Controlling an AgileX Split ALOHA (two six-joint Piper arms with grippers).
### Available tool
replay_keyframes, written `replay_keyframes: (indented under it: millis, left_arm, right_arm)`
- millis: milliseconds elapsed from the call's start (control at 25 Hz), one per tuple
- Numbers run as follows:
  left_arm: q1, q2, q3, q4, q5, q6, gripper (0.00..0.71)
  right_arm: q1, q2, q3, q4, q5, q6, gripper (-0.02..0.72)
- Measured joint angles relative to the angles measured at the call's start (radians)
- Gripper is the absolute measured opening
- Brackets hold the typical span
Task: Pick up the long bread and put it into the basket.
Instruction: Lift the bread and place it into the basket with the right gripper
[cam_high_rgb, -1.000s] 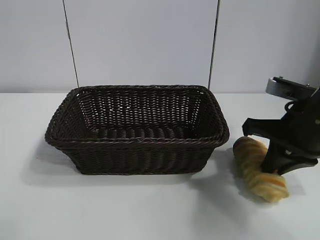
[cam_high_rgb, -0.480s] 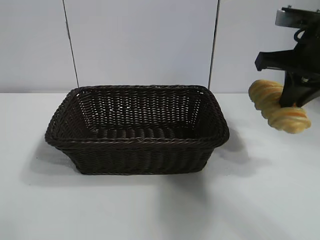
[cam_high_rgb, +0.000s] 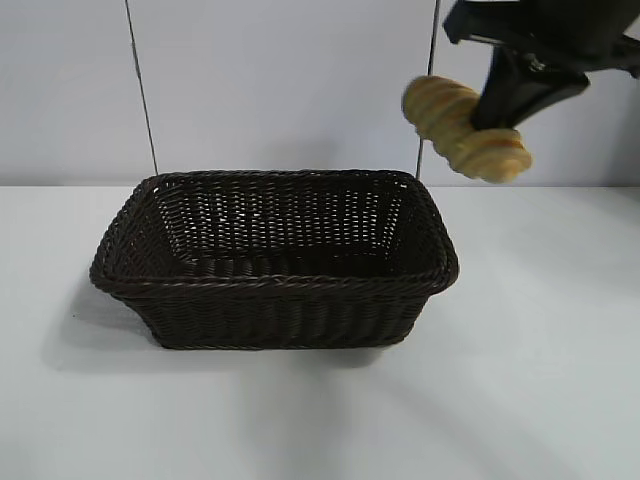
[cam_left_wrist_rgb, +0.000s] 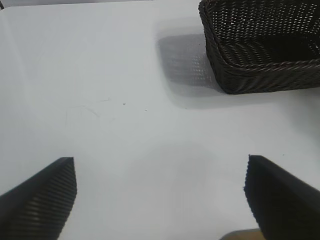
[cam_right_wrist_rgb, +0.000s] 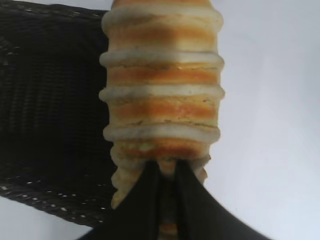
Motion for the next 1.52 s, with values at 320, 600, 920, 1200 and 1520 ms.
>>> replay_keyframes:
  millis: [320, 600, 920, 1200, 1520]
  left_arm:
    - [0.0, 0.0, 0.0, 0.0, 0.0, 0.0, 0.659]
    - [0.0, 0.0, 0.0, 0.001, 0.0, 0.0, 0.659]
    - [0.0, 0.0, 0.0, 0.001, 0.0, 0.0, 0.659]
    - [0.0, 0.0, 0.0, 0.001, 0.0, 0.0, 0.659]
    - [0.0, 0.0, 0.0, 0.001, 0.0, 0.0, 0.659]
  right_arm:
    - [0.04, 0.108, -0.005, 0.004, -0.09, -0.409, 0.053]
    - [0.04, 0.175, -0.007, 0.011, -0.124, -0.435, 0.052]
    - [0.04, 0.259, -0.007, 0.051, -0.164, -0.435, 0.051]
    - [0.04, 0.269, -0.007, 0.055, -0.181, -0.425, 0.078]
    - [0.04, 0.256, -0.008, 0.056, -0.18, -0.406, 0.571]
